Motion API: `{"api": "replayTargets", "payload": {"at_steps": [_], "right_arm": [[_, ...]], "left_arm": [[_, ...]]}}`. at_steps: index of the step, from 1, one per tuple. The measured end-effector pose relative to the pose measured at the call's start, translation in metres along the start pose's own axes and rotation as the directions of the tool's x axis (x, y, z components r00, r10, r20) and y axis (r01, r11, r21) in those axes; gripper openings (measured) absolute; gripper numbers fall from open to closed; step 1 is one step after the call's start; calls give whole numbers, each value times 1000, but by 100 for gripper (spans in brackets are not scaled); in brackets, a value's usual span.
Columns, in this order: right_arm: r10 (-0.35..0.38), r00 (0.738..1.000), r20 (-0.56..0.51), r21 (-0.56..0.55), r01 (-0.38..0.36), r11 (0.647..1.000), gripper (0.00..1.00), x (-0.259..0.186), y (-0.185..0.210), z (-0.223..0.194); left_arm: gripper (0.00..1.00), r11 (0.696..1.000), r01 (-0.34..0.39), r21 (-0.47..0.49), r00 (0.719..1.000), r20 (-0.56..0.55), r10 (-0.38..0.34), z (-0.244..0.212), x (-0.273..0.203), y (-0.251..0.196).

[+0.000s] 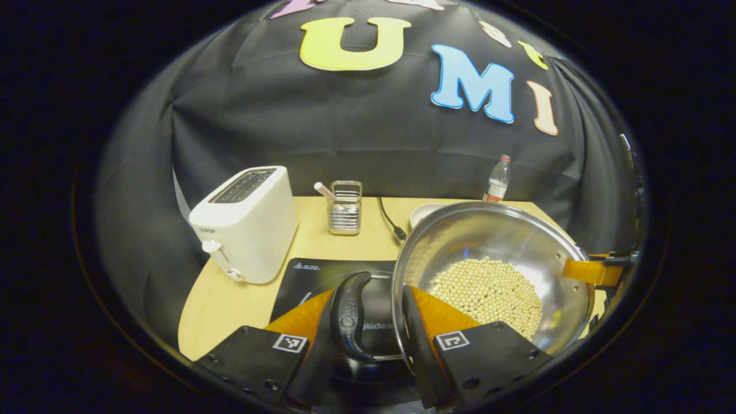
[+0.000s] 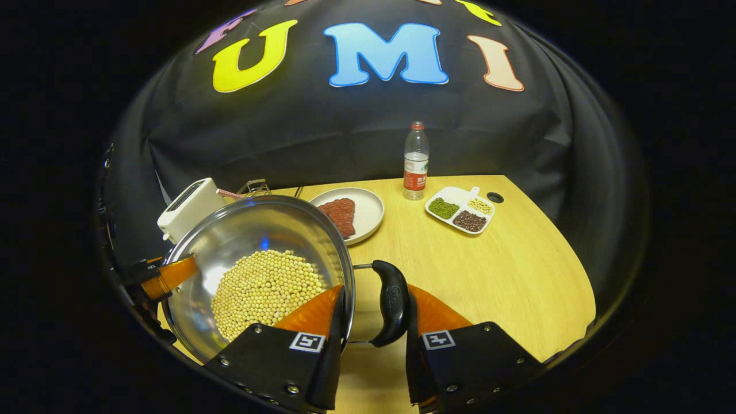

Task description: First push the handle of the pot to place it horizontally, then grasp the pot with both hands and set it on the induction cooktop.

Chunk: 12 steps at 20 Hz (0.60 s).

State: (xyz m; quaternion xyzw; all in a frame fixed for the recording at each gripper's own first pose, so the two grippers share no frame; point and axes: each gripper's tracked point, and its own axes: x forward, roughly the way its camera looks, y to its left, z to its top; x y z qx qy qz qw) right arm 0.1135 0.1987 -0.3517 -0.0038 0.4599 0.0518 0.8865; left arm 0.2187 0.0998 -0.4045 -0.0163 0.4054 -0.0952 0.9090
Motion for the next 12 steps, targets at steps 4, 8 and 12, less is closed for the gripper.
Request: {"api": "replayTargets", "payload": {"at_steps": [4, 8, 12], "right_arm": [[5, 1000, -5, 0, -5, 1000, 47, 7, 34, -4], [15, 1000, -23, -3, -15, 1000, 47, 15, 64, -10], [24, 999, -46, -3, -24, 1000, 47, 27, 87, -20]], "left_arm": [[63, 1000, -3, -4, 1000, -2, 3, -2, 0, 37], [63, 1000, -16, -7, 1000, -17, 16, -10, 9, 72], [66, 1000, -27, -9, 999, -35, 27, -20, 13, 100]]}}
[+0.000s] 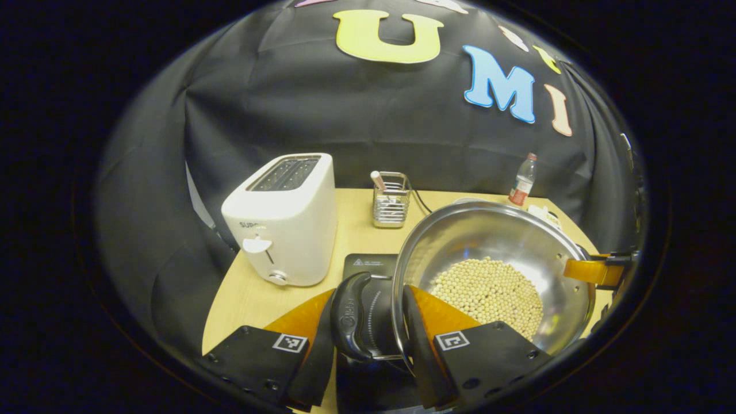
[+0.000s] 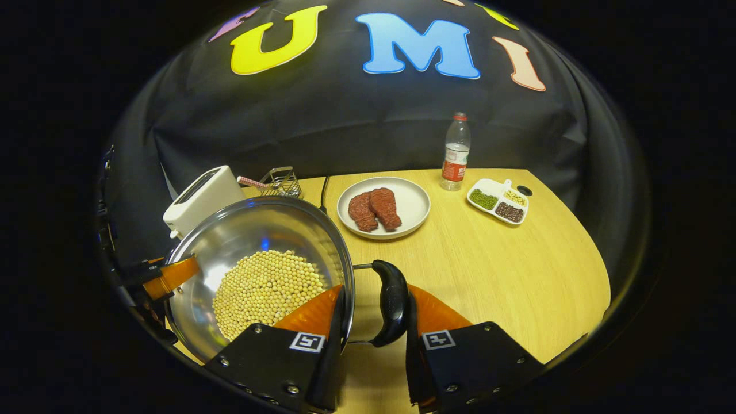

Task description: First push the handle of the pot to place it horizontally, then grasp the pot with both hands and set it on the induction cooktop.

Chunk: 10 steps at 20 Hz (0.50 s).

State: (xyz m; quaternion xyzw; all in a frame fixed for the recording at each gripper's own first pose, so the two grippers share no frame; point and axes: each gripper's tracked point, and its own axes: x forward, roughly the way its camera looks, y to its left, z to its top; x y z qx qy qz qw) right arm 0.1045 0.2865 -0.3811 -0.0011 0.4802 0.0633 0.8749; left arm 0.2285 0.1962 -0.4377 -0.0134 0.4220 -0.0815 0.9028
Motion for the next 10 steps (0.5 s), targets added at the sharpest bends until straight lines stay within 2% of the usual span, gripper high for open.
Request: {"api": "replayTargets", "payload": {"at_steps": [4, 6, 8, 9, 10], "right_arm": [[4, 1000, -18, -1, -4, 1000, 47, 10, 16, -8], [3, 1000, -28, 2, -3, 1000, 47, 16, 19, -12], [5, 1000, -26, 13, -5, 1000, 47, 18, 22, -13], [3, 1000, -28, 14, -2, 1000, 47, 17, 22, -13], [4, 1000, -29, 18, -3, 1000, 49, 17, 22, -14]], "left_arm": [[63, 1000, -7, -8, 1000, -21, 7, -11, 10, 18], [67, 1000, -9, -17, 999, -37, 8, -18, 15, 23], [63, 1000, -12, -12, 1000, -23, 12, -14, 15, 26], [67, 1000, -11, -8, 1000, -23, 11, -15, 16, 25], [64, 1000, -13, -5, 1000, -25, 13, -15, 16, 25]]}}
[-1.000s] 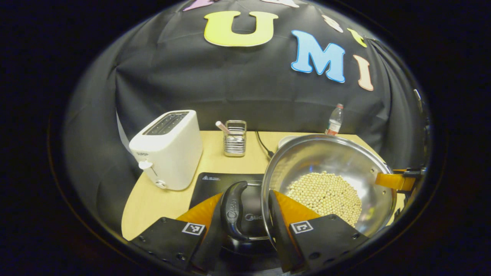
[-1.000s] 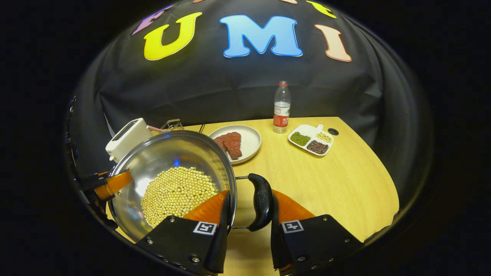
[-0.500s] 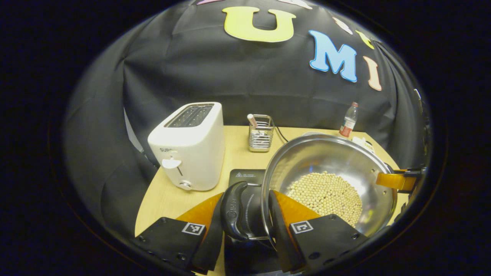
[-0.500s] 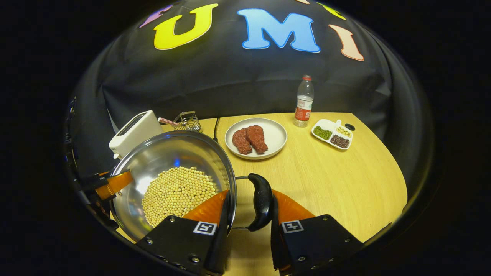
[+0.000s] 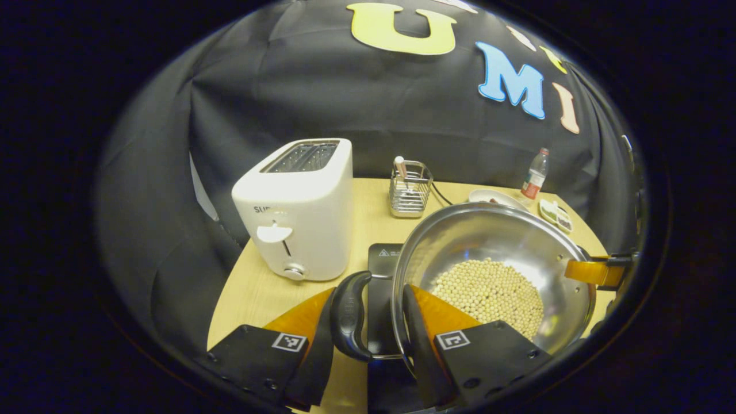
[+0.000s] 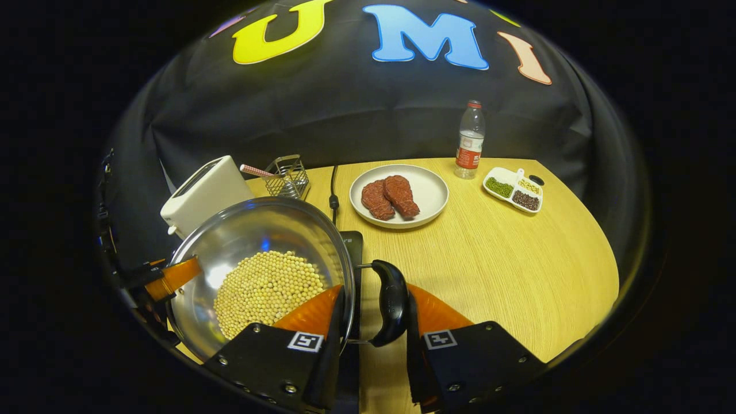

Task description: First push the handle of the pot to place it horizontally, then grasp the pot with both hands and set it on the induction cooktop.

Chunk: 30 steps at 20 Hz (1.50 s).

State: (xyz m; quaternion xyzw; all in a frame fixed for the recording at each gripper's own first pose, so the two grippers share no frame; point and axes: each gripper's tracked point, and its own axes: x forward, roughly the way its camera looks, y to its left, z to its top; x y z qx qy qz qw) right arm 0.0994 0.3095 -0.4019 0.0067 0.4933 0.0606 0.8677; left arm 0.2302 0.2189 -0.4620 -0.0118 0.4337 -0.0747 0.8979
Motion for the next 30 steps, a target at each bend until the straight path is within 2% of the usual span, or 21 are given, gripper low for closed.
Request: {"api": "replayTargets", "payload": {"at_steps": [3, 6, 7, 8, 9, 16, 20, 23, 24, 25, 26, 27, 30], "right_arm": [[0, 1000, 2, 3, 0, 1000, 52, 1, 0, 1], [39, 999, 6, -3, -39, 999, 57, 0, 8, -1], [53, 998, 13, -10, -53, 999, 65, -1, 11, -1], [45, 999, 23, -18, -45, 999, 74, -1, 9, -3], [33, 999, 34, -27, -32, 999, 100, -4, 7, 0], [30, 994, 105, -21, -28, 999, 98, -15, 5, 16], [42, 985, 169, -14, -40, 999, 98, -36, 5, 32], [30, 964, 265, -53, -16, 998, 98, -63, -5, 54], [34, 956, 292, -55, -19, 998, 98, -73, -8, 59], [39, 946, 321, -54, -23, 998, 98, -83, -11, 66], [37, 935, 354, -54, -19, 998, 98, -93, -18, 73], [30, 922, 385, -59, -8, 998, 98, -104, -25, 80], [27, 885, 465, -76, 10, 997, 98, -140, -53, 93]], "left_arm": [[65, 1000, -5, -8, 1000, 7, 5, 0, 1, 1], [73, 999, -50, -6, 997, 52, 50, 10, -1, 6], [87, 998, -59, -4, 996, 70, 59, 14, -3, 5], [94, 998, -68, -4, 994, 82, 69, 16, -3, 5], [100, 997, -76, -7, 993, 92, 76, 17, -6, 6], [100, 991, -126, -32, 976, 174, 130, 30, -21, 17], [100, 991, -135, -21, 951, 277, 136, 58, -46, 14], [100, 992, -129, 1, 928, 352, 120, 79, -72, 2], [95, 992, -126, 3, 922, 370, 116, 85, -81, -5], [95, 993, -120, 4, 913, 393, 109, 92, -93, -14], [95, 994, -113, 3, 901, 423, 101, 100, -105, -24], [100, 994, -105, 3, 885, 456, 92, 109, -120, -35], [100, 996, -94, 1, 842, 534, 79, 126, -163, -66]]}}
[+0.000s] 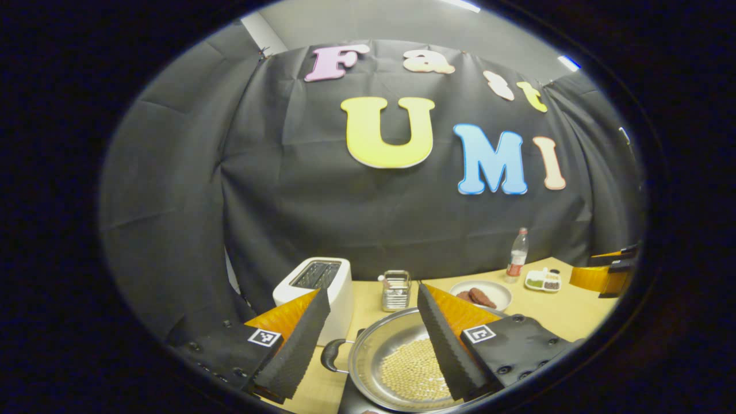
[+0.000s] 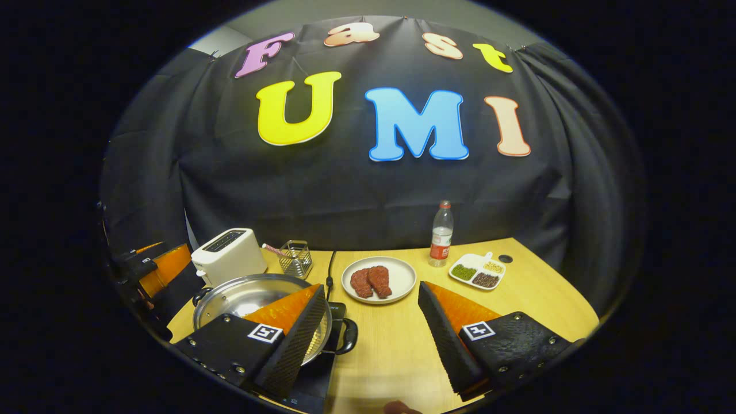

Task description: First push the handle of the pot to place it horizontally, then grasp the pot with both hands and set it on the induction cooktop.

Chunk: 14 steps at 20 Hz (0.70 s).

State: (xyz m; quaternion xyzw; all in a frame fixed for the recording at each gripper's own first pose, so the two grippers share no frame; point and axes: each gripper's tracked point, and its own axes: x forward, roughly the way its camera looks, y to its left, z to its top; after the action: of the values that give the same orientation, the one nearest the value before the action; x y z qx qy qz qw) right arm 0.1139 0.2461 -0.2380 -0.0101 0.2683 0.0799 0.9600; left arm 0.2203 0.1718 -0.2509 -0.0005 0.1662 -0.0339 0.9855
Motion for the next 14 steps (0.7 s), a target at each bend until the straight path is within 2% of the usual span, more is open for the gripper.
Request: {"api": "replayTargets", "payload": {"at_steps": [5, 7, 11, 12, 14], "right_arm": [[5, 997, 76, -16, -4, 1000, 98, -46, -56, 22], [-5, 995, 104, -32, 9, 999, 98, -65, -83, 27], [13, 989, 145, -38, -8, 999, 98, -105, -127, 33], [17, 987, 158, -32, -12, 999, 98, -116, -138, 36], [17, 983, 183, -35, -11, 999, 98, -135, -158, 41]], "left_arm": [[99, 1000, -8, -23, 996, 83, 9, 45, -52, -56], [94, 1000, -12, -16, 993, 116, 14, 60, -74, -80], [94, 1000, -20, -2, 986, 166, 20, 86, -124, -132], [100, 1000, -20, -2, 984, 177, 20, 91, -137, -144], [100, 1000, -5, 3, 982, 188, 5, 98, -159, -171]]}}
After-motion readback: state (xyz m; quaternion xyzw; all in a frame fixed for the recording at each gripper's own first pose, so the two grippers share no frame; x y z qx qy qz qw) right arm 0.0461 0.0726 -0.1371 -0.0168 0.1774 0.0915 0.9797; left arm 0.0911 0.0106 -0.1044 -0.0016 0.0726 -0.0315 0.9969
